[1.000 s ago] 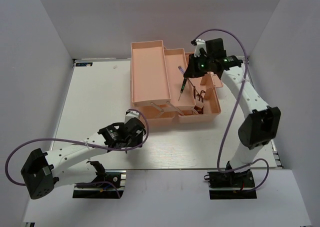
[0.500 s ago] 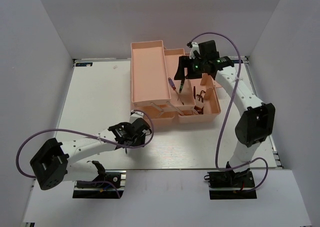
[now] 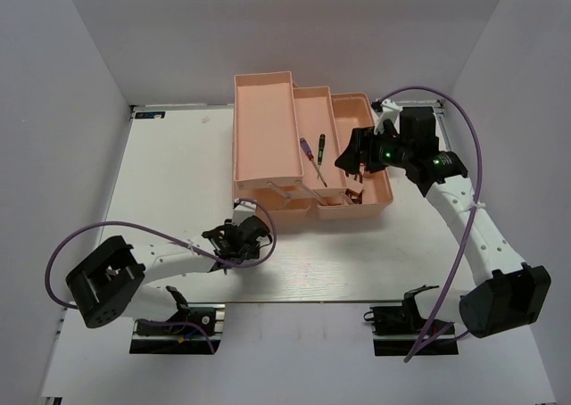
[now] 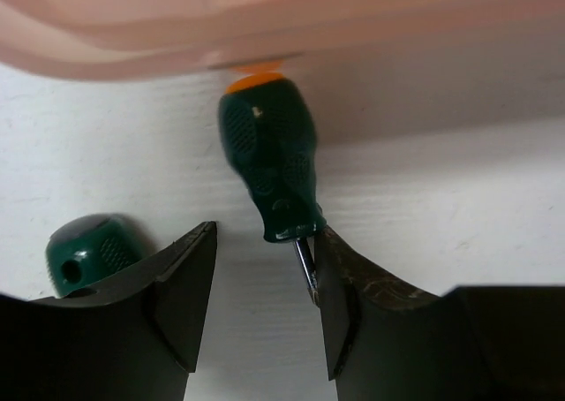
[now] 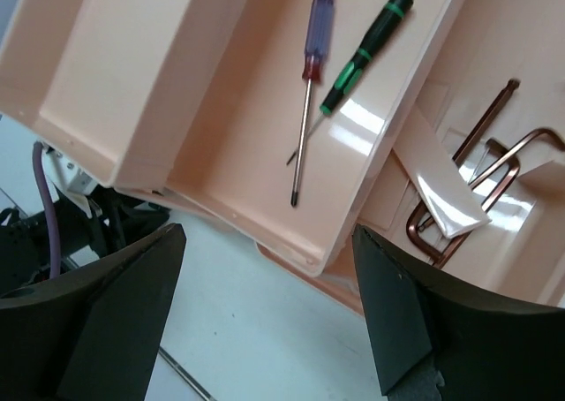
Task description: Sort the tools into containers
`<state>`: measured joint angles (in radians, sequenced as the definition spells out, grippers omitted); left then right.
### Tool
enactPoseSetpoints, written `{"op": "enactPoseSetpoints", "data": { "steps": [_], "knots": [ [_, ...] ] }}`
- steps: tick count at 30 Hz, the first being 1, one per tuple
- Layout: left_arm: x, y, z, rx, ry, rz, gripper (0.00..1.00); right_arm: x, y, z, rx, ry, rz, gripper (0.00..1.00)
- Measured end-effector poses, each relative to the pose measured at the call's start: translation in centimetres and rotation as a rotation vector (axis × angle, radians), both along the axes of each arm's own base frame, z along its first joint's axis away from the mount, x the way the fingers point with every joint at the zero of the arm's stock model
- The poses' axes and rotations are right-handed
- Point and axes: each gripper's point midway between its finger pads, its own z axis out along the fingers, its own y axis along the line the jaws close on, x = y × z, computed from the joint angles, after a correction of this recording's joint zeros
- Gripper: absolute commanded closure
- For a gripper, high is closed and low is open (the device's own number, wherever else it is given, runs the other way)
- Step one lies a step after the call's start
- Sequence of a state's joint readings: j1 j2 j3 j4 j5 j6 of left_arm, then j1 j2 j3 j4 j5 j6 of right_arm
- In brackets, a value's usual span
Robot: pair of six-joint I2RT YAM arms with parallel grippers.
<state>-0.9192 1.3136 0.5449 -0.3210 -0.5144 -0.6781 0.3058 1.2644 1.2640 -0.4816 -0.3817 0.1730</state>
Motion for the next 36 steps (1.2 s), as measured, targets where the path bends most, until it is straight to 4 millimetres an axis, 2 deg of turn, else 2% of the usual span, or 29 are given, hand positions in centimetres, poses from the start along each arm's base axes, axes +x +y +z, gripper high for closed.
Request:
{"op": "enactPoseSetpoints", "data": {
  "steps": [5,9,13,14,23,28,30,32,33,34,35,36],
  "knots": [
    [0.8,-0.9,0.0,-0.03,-0.032,-0.004,0.41,-0.8,-0.2,-2.7,-0.004,0.063,0.013,0.17],
    [1.5,-1.2,-0.1,-0.033,-0.058,0.004,0.39,-1.0,-0.4,-3.5,0.0,0.086,0.016,0.17],
    [1.7,-1.5,0.0,-0.048,-0.066,0.01,0.62,-1.0,-0.5,-3.3,0.007,0.083,0.018,0.17],
    [1.6,-1.4,0.0,-0.049,-0.064,0.011,0.7,-1.0,-0.5,-3.3,0.009,0.082,0.019,0.17],
    [1.4,-1.3,0.0,-0.068,-0.063,0.028,0.98,-1.0,-0.8,-3.5,0.02,0.088,0.018,0.17],
    [-0.2,-0.6,0.4,-0.093,-0.031,0.019,1.0,-1.1,-0.8,-3.6,0.023,0.092,0.02,0.17],
    [-1.0,-0.8,1.5,-0.134,-0.028,-0.005,1.0,-1.2,-0.8,-3.6,0.025,0.089,0.025,0.12],
    [-1.6,-1.5,3.7,-0.208,-0.051,-0.049,1.0,-1.4,-0.9,-3.6,0.016,0.077,0.039,0.1],
    [-1.9,-2.0,4.9,-0.248,-0.067,-0.082,1.0,-1.5,-0.9,-3.6,0.011,0.069,0.049,0.38],
    [-2.1,-2.6,6.3,-0.287,-0.085,-0.121,1.0,-1.6,-0.9,-3.6,-0.002,0.052,0.068,0.82],
    [-2.4,-3.1,7.6,-0.32,-0.098,-0.163,1.0,-1.8,-0.9,-3.6,-0.01,0.039,0.093,1.0],
    [-2.8,-3.8,9.1,-0.356,-0.113,-0.219,1.0,-2.0,-0.9,-3.7,-0.014,0.029,0.117,1.0]
  ]
}}
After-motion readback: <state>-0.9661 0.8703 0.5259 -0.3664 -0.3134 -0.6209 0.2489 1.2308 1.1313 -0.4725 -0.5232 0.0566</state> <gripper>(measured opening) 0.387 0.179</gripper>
